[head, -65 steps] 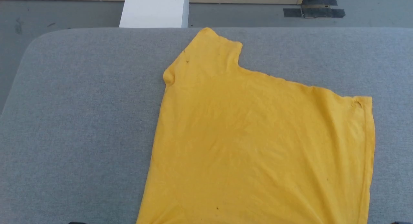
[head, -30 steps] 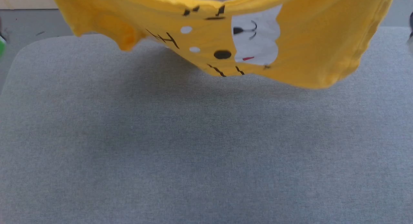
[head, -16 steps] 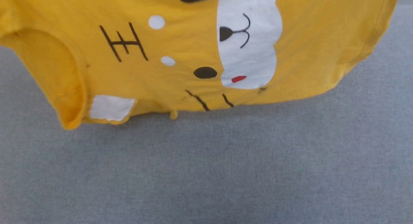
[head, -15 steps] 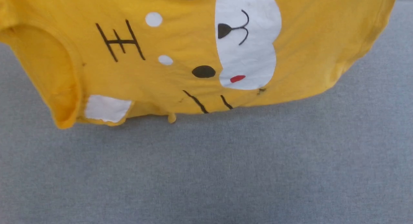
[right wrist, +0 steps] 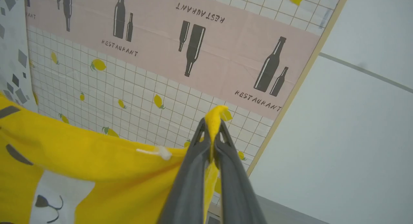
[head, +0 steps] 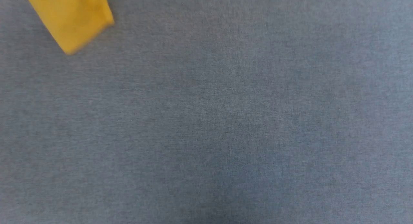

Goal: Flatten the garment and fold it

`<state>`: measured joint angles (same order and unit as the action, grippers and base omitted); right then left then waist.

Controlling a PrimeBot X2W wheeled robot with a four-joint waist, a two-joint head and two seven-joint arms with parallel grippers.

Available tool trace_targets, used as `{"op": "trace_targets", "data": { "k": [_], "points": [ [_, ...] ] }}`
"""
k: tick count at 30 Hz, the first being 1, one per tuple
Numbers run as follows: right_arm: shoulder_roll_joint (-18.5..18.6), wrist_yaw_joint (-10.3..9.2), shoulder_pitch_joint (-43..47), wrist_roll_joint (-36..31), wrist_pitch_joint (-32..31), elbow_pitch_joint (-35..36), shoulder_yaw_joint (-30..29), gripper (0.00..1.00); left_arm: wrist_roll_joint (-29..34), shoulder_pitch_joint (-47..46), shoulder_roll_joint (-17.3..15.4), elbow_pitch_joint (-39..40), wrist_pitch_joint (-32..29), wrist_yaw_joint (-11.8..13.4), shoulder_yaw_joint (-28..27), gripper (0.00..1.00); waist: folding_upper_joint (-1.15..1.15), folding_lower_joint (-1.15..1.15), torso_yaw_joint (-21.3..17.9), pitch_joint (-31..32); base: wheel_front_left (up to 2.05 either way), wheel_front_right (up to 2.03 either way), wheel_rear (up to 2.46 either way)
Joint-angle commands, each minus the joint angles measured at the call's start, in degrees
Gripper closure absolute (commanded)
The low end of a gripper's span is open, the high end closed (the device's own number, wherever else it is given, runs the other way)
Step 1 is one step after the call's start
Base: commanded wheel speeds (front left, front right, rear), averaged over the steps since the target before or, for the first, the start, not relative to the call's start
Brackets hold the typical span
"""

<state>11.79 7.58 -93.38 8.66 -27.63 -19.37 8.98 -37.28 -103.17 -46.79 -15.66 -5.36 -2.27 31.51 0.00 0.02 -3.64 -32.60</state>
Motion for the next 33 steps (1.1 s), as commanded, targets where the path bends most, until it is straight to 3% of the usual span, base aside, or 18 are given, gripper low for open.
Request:
{"op": "trace_targets", "data": {
  "k": [1, 6, 12, 16, 20, 27, 31, 33],
  "points": [
    [-0.6, -0.09, -1.7, -1.2, 1.5, -1.3, -0.5, 1.00, 0.7, -2.5, 0.7, -1.1, 1.0, -0.7, -0.1, 1.00, 0.00, -0.02, -2.5, -6.2, 0.00, 0.00, 0.00],
    [-1.5, -0.09, -5.4, -4.7, 5.2, -5.3, -1.5, 1.00, 2.2, -7.6, 1.9, -4.7, 4.3, -2.9, 0.6, 1.00, 0.00, -0.02, -2.5, -8.8, 0.00, 0.00, 0.00],
    [-0.2, -0.09, -5.7, -6.5, 7.6, -7.9, -1.4, 1.00, 0.1, -6.5, 1.4, -6.5, 10.2, -4.7, 1.7, 1.00, 0.00, -0.02, -1.4, -12.4, 0.00, 0.00, 0.00],
    [0.9, -0.09, -3.5, -6.0, 8.7, -9.0, -0.6, 1.00, -3.2, -1.9, -0.1, -6.0, 13.3, -5.1, 4.5, 1.00, 0.00, -0.02, -0.1, -13.4, 0.00, 0.00, 0.00],
    [2.7, -0.09, -0.1, -3.8, 9.5, -7.3, 1.5, 1.00, -8.1, 3.1, -3.9, -0.6, 16.0, -5.2, 10.7, 1.00, 0.00, -0.02, 1.6, -13.1, 0.00, 0.00, 0.00],
    [9.7, -0.09, 13.2, 5.0, 7.0, 5.5, 4.7, 1.00, -12.7, 13.4, -13.9, 11.8, 19.9, -5.2, 21.0, 1.00, 0.00, -0.02, 4.2, -9.5, 0.00, 0.00, 0.00],
    [13.4, -0.09, 27.2, 8.7, 3.2, 17.5, 1.8, 1.00, -13.1, 21.8, -17.8, 18.4, 20.3, -5.2, 24.0, 1.00, 0.00, -0.02, 4.8, -6.2, 0.00, 0.00, 0.00],
    [14.0, -0.09, 35.7, 9.6, 1.0, 23.7, -1.5, 1.00, -13.6, 27.2, -18.0, 21.8, 20.3, -4.6, 23.2, 1.00, 0.00, -0.02, 5.0, -4.4, 0.00, 0.00, 0.00]
  ]
}}
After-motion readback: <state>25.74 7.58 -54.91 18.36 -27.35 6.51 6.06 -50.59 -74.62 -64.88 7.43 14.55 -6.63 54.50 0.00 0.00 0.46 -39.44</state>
